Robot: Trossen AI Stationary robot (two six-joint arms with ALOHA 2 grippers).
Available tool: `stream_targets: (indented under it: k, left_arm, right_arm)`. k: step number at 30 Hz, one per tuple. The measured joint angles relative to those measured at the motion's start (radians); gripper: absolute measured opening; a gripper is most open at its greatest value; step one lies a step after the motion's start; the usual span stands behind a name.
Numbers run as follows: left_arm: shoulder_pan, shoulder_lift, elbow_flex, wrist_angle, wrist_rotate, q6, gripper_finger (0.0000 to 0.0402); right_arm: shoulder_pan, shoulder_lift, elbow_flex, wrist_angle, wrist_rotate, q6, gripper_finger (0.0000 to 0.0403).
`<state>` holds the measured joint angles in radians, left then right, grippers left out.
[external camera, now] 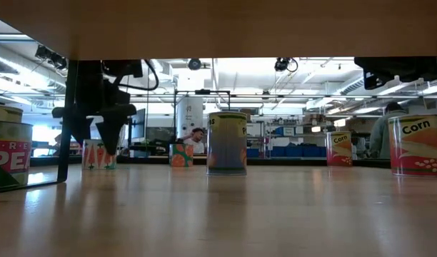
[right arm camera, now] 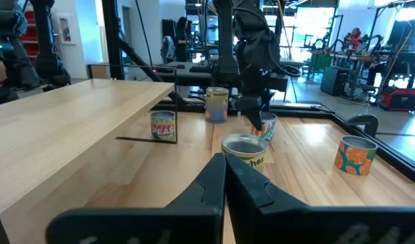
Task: Pick and place cans onto a shelf
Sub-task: Put the canned carrot on the shelf
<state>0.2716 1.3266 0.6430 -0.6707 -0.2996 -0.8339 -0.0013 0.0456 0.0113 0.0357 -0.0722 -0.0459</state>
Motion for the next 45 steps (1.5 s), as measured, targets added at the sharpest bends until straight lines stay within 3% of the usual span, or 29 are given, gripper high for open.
stream_targets:
  k: [3,9,11,20,25,32,39,45]
  left_arm:
    - [0.000,0.000,0.000,0.000,-0.014,0.007,0.0348]
    - [-0.027,-0.024,0.009,-0.034,0.055,0.015,0.0286]
    - [-0.052,-0.046,0.042,-0.063,0.078,0.022,0.0284]
    - [-0.270,-0.084,0.391,-0.245,0.115,0.139,0.0284]
    - [-0.414,-0.060,0.590,-0.211,0.033,0.153,0.0284]
    - [-0.572,0.084,0.738,-0.209,-0.038,0.194,0.0284]
    - [-0.718,0.259,0.851,-0.103,-0.068,0.256,0.0284]
    - [-0.783,0.386,1.053,-0.160,-0.067,0.244,0.0284]
  right_arm:
    - [0.000,0.000,0.000,0.000,0.000,0.001,0.0017]
    - [0.000,0.000,0.000,0.000,0.000,0.000,0.0017]
    - [0.000,0.000,0.000,0.000,0.000,0.001,0.0017]
    - [0.000,0.001,0.000,0.016,0.001,0.001,0.0017]
    - [0.000,0.002,0.000,0.024,0.000,0.001,0.0017]
    - [0.000,0.006,0.000,0.039,0.000,0.000,0.0017]
    - [0.000,0.008,0.000,0.046,0.000,0.001,0.0017]
    - [0.000,0.008,0.000,0.047,0.000,0.000,0.0017]
